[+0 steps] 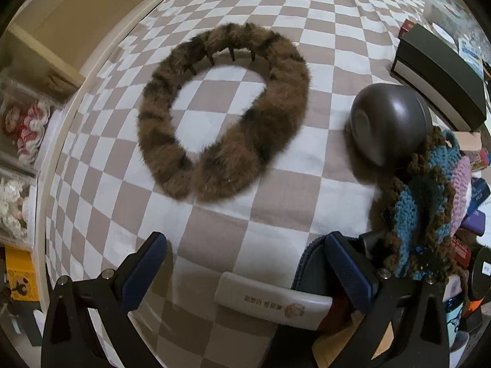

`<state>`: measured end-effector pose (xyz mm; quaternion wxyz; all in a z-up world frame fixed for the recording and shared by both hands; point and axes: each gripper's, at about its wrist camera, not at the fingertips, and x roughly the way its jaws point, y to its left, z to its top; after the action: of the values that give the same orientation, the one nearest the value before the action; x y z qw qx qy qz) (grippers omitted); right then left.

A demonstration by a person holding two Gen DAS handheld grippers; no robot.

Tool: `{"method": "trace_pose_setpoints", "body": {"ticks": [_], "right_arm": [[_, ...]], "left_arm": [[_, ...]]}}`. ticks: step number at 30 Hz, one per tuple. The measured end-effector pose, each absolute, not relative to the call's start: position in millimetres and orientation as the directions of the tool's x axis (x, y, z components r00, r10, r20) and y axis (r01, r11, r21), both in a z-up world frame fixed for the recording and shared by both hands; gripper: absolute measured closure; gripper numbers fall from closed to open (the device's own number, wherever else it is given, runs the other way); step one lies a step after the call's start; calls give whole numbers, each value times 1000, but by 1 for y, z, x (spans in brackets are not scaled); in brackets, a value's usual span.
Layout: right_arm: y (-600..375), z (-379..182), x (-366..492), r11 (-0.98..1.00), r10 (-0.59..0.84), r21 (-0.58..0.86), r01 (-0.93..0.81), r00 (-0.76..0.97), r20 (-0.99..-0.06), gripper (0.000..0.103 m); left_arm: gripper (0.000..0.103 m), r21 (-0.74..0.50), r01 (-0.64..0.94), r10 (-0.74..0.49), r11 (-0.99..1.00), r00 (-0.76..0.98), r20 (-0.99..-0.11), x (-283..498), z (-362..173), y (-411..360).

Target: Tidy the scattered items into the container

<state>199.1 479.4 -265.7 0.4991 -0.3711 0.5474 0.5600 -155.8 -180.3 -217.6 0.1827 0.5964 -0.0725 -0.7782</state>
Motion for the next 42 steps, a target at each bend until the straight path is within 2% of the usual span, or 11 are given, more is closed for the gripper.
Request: {"method": "trace_pose_setpoints", "body": {"ticks": [4, 10, 15, 26, 31, 35, 42], "right_arm": [[480, -268, 197, 95, 146, 222, -970, -207, -967, 8], [476, -259, 182, 16, 148, 307, -951, -302, -942, 6], [478, -262, 183, 28, 142, 255, -967, -249, -958, 6], [482, -276, 201, 96, 130, 256, -962, -243, -961, 6], [483, -280, 191, 43, 100, 237, -970, -232, -968, 0], [479, -288, 189, 12, 48, 229, -973, -228, -973, 0], [481, -285, 196, 76, 78, 279, -957, -273, -959, 0]], "left_arm": [[0, 325, 196, -365, -925, -222, -904, -157, -217, -185], [0, 312, 194, -351, -930, -219, -910, -156, -217, -188], [0, 298, 186, -334, -936, -210, -919, -153, -216, -192], [0, 172, 242, -213, -955, -153, -965, -154, -220, -211], [0, 182, 165, -199, -969, -95, -975, -152, -222, -204], [0, 162, 104, -168, -981, -57, -984, -144, -225, -199], [0, 124, -13, -123, -992, -20, -992, -121, -226, -184]]}}
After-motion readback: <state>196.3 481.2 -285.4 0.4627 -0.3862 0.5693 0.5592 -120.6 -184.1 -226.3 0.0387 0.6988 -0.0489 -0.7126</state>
